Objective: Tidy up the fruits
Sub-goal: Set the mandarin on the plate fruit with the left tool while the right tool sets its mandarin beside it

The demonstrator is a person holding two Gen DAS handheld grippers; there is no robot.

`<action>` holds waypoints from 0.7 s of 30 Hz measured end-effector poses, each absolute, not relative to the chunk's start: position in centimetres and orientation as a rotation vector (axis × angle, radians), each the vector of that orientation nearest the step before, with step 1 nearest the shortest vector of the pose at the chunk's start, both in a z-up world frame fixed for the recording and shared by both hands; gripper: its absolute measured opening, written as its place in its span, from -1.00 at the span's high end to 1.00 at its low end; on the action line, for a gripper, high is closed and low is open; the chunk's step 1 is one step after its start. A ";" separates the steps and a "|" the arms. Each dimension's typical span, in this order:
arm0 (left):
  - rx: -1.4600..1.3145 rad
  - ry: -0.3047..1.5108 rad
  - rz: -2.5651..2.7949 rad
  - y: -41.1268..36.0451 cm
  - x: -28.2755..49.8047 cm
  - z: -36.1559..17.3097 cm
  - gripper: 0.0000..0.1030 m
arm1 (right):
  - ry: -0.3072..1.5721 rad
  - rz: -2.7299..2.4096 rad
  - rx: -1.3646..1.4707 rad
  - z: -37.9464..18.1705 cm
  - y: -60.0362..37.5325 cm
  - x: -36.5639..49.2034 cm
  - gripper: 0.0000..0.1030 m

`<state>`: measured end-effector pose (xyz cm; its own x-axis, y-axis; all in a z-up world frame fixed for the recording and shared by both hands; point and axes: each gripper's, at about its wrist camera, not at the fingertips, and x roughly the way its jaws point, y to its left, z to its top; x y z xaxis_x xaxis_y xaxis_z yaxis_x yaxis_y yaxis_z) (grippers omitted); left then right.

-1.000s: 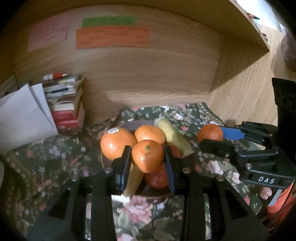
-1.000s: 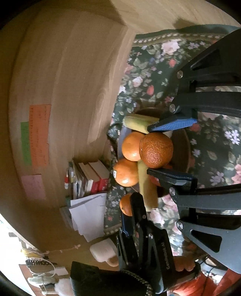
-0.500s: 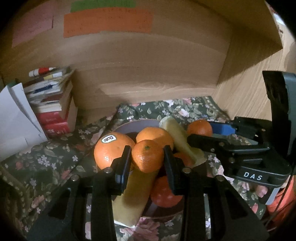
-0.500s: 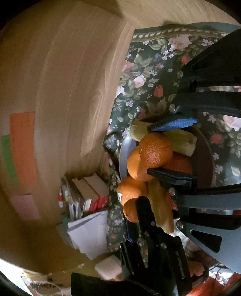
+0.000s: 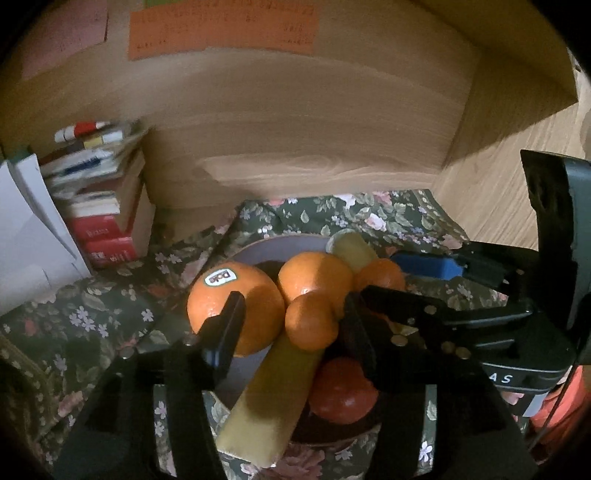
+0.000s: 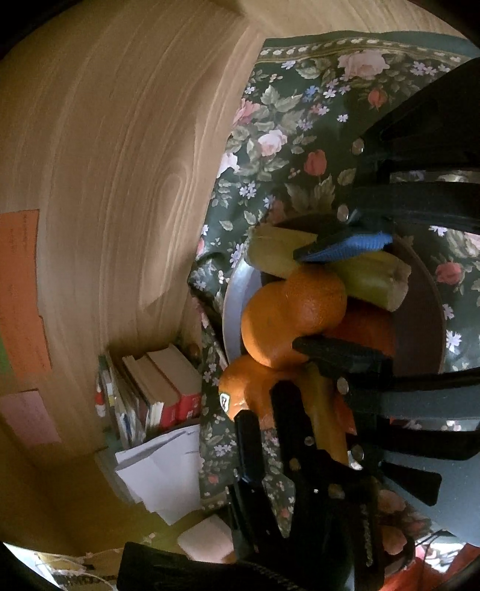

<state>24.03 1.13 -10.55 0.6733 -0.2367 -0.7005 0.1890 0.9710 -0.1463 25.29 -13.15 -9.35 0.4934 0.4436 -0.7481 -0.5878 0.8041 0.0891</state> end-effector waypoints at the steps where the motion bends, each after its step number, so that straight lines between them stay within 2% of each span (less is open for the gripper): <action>1: -0.054 0.789 -0.236 1.0 23.8 -10.3 -0.08 | 0.838 0.624 -0.187 -9.2 -13.2 25.2 0.10; 7: -0.051 0.763 -0.239 1.2 22.0 -9.0 -0.11 | 0.813 0.633 -0.180 -8.0 -13.5 24.2 0.06; 15: -0.027 0.759 -0.242 1.1 18.4 -8.5 -0.30 | 0.756 0.633 -0.194 -6.3 -14.6 21.0 -0.02; 21: -0.033 0.781 -0.231 1.0 15.7 -9.3 -0.31 | 0.734 0.609 -0.186 -6.2 -15.7 19.0 -0.10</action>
